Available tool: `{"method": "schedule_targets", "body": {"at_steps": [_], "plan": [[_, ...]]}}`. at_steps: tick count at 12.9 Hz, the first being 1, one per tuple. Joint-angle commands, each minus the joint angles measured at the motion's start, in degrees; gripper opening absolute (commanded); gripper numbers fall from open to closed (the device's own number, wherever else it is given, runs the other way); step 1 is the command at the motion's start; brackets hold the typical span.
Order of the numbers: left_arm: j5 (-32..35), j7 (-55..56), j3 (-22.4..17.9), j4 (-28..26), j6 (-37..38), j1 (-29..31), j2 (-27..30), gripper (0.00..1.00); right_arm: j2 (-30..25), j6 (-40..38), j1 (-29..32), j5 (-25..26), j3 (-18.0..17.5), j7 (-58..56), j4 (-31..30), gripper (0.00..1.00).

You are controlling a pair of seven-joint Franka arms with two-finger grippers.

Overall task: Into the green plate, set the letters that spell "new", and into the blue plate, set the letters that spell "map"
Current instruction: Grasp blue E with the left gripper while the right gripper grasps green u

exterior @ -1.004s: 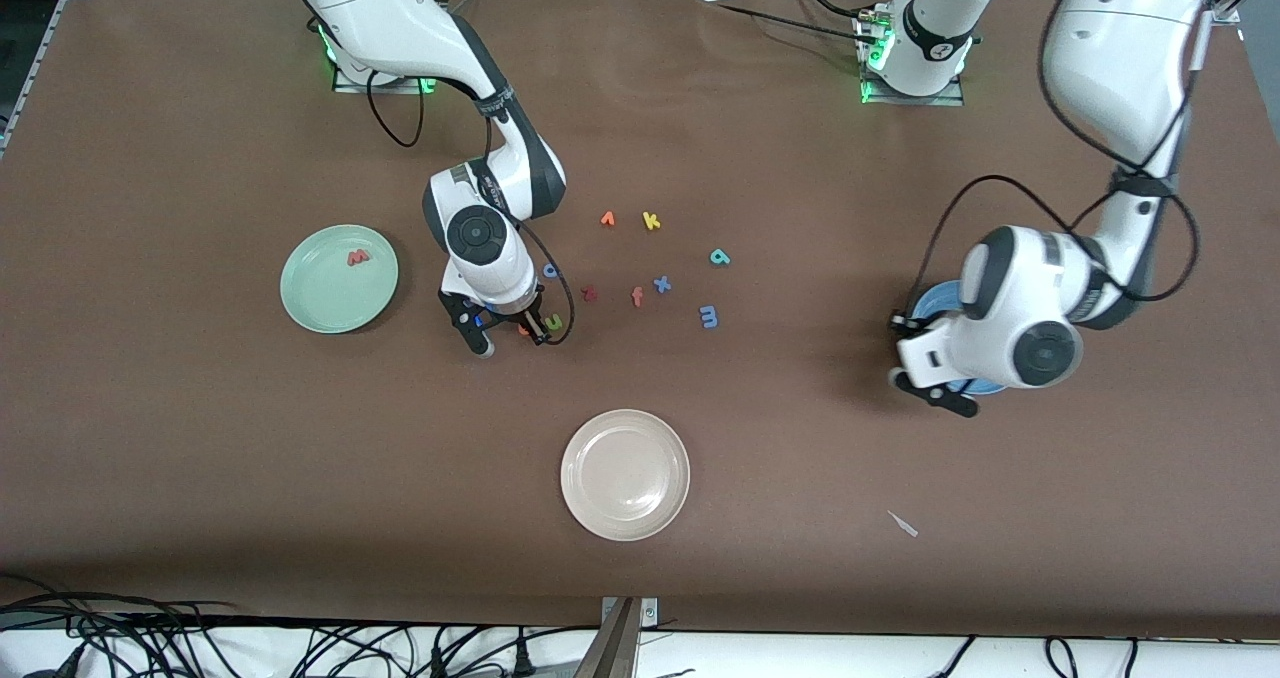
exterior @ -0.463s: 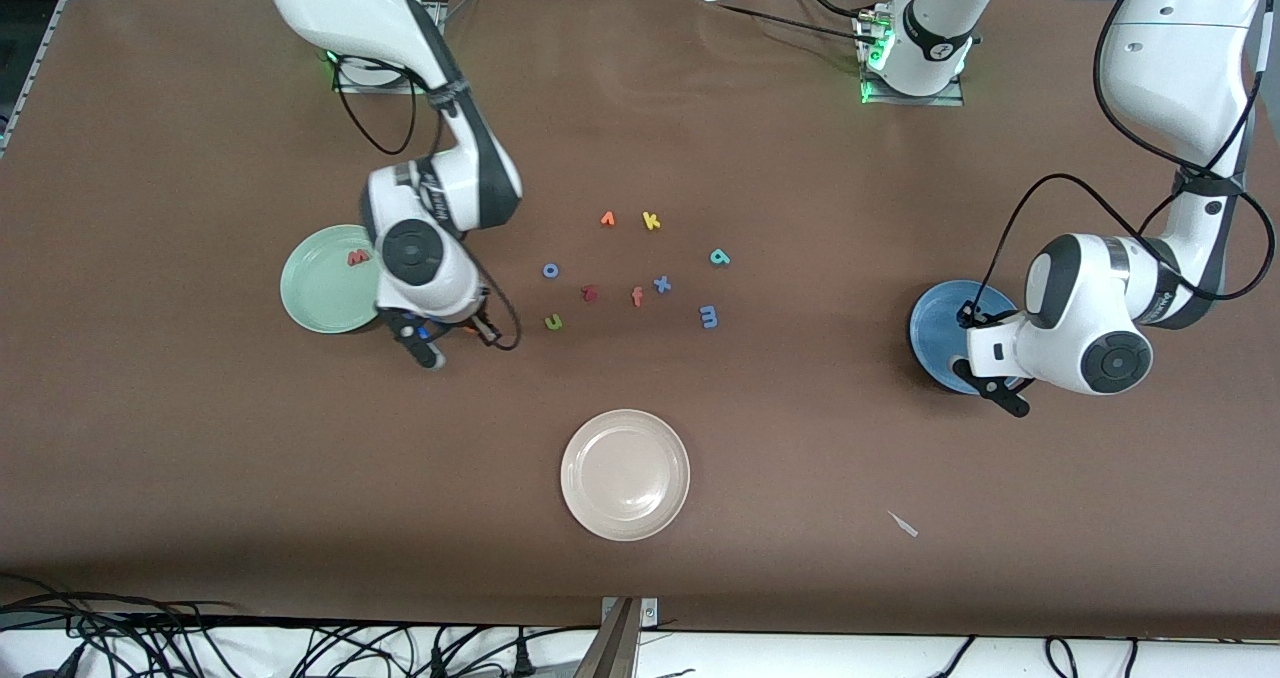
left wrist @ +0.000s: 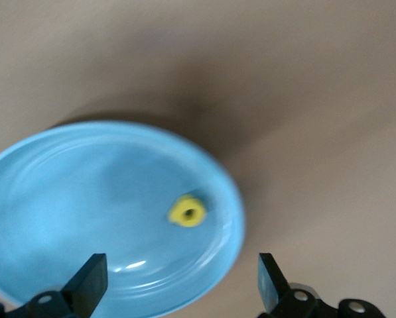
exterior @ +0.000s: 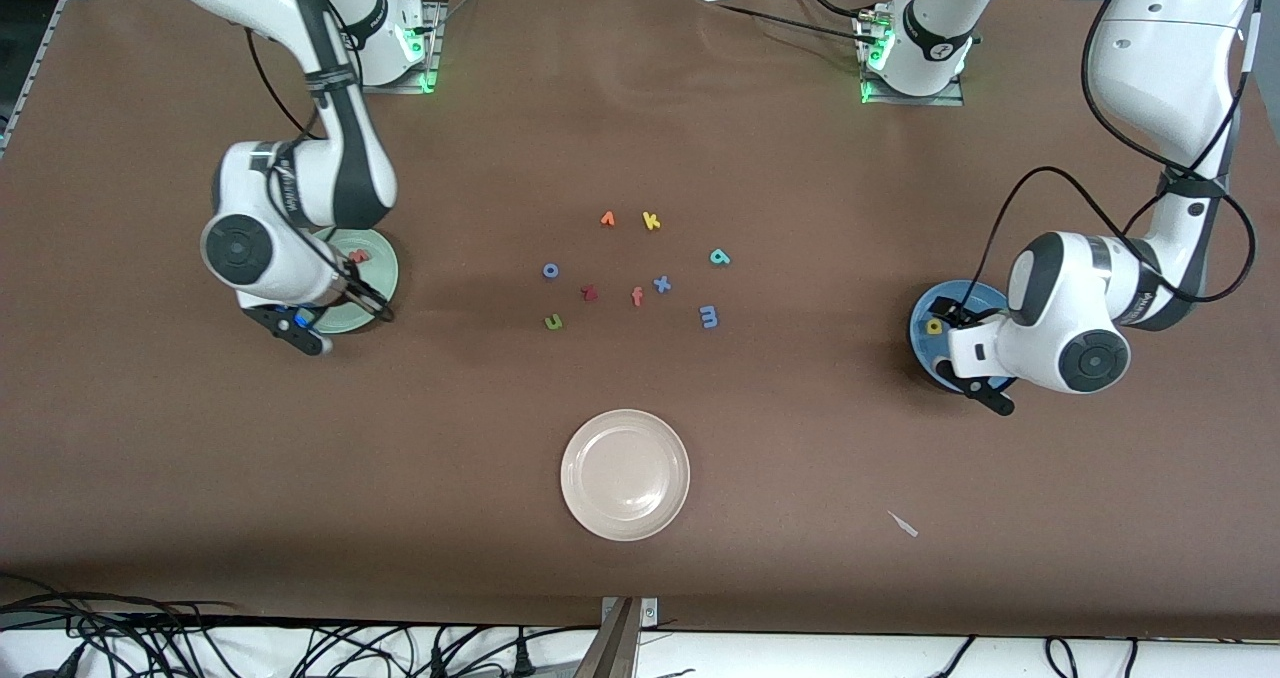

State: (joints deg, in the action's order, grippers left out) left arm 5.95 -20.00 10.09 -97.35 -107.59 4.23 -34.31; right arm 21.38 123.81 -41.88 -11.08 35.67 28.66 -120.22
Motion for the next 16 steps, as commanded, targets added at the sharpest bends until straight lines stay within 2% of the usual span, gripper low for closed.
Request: {"method": "schedule_targets", "body": {"at_steps": [1,2,3,4,5,7,8,9,11,13,16], "plan": [[-1.72,10.12,4.22,-2.92,-2.43,0.07,2.48,1.0,-2.67,10.53,0.65,-1.31,3.26,-11.13,-10.63,0.16],[-1.9,14.16,5.89,-5.29,-4.27,0.25,3.63,1.0,-1.71,11.44,1.88,-2.97,3.27,-13.26,-10.91,0.19],[-2.25,18.29,7.82,-7.05,-6.38,0.34,4.42,1.0,-1.26,11.45,2.15,-4.37,3.27,-13.71,-10.82,0.38],[-2.25,23.2,9.93,-8.46,-8.66,0.25,4.69,1.0,-0.82,11.45,2.33,-4.65,3.27,-13.89,-10.74,0.93],[-2.25,28.65,11.95,-9.6,-11.38,0.16,4.6,1.0,-0.99,11.1,2.59,-4.65,3.27,-13.89,-10.56,1.0],[-1.91,39.9,14.07,-10.76,-17.19,-1.85,4.08,1.0,-2.04,8.75,2.33,-4.65,3.09,-13.54,-9.34,1.0],[-1.82,44.65,14.17,-10.15,-18.08,-4.3,3.47,1.0,-2.13,5.33,2.07,-4.65,2.92,-13.45,-6.72,1.0],[-1.64,49.74,14.17,-9.53,-19.4,-6.15,2.68,1.0,-1.87,1.21,1.98,-4.91,1.78,-13.28,-2.78,1.0],[-1.46,59.42,14.08,-9.53,-23.78,-9.93,1.45,1.0,0.14,-3.91,1.98,-9.11,-1.99,-7.69,4.53,1.0],[-0.51,67.95,13.82,-9.44,-27.92,-13.44,-0.22,1.0,2.25,-2.97,1.1,-9.92,-6.29,-0.04,8.06,1.0],[5.46,77.02,13.81,-7.7,-30.83,-16.35,-3.12,1.0,6.12,1.59,-1.0,-9.92,-11.05,13.13,11.41,0.99]]}}
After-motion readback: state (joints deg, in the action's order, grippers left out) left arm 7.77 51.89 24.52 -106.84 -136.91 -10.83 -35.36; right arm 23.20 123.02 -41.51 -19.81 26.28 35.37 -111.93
